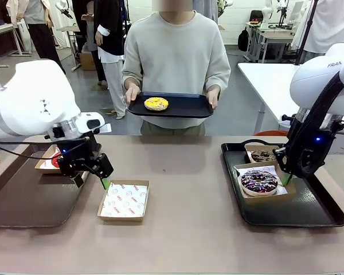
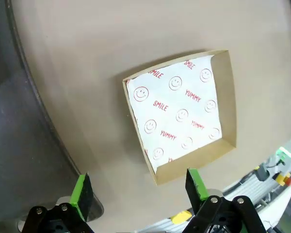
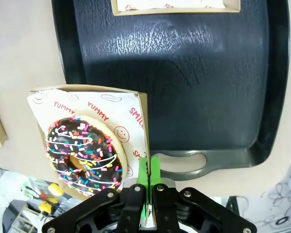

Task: Individually package the donuts and arrange them on the tray.
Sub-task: Place the picked Paper togo box on the Handle tray while simultaneously picking up another Paper togo box from the table with the other hand.

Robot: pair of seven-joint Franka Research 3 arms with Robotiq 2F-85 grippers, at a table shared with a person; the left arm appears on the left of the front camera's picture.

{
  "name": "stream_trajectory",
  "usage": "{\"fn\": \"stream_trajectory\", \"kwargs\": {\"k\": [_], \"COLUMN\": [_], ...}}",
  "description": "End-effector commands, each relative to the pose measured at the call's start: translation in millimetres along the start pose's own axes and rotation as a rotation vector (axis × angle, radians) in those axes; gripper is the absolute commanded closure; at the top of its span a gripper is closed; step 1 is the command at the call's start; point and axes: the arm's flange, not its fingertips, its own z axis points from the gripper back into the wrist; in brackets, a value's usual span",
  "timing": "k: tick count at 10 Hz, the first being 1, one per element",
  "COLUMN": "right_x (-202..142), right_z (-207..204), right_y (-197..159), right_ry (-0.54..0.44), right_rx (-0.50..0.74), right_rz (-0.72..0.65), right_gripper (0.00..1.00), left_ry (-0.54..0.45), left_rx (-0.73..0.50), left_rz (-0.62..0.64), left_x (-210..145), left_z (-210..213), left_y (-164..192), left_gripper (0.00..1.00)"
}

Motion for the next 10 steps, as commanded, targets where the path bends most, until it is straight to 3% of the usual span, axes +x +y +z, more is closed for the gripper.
{"fn": "stream_trajectory", "kwargs": {"k": [1, 6, 7, 10], "right_x": [-1.9, -1.9, -1.9, -1.9], "right_z": [2.4, 2.4, 2.4, 2.4], "right_y": [1.3, 1.3, 1.3, 1.3], "right_ry": [0.001, 0.001, 0.001, 0.001], "right_rx": [0.001, 0.001, 0.001, 0.001], "right_rz": [0.005, 0.005, 0.005, 0.005], "right_gripper": [0.99, 0.99, 0.99, 0.99], "left_ry": [-0.022, -0.102, -0.052, -0.052], "left_rx": [0.093, 0.085, 0.085, 0.085], "left_rz": [0.029, 0.104, 0.064, 0.064], "left_x": [-0.2, -6.3, -0.4, -0.4], "left_z": [-19.7, -26.3, -30.2, -30.2], "left_y": [-12.4, -30.4, -26.0, -26.0], "left_gripper": [0.00, 0.00, 0.00, 0.00]}}
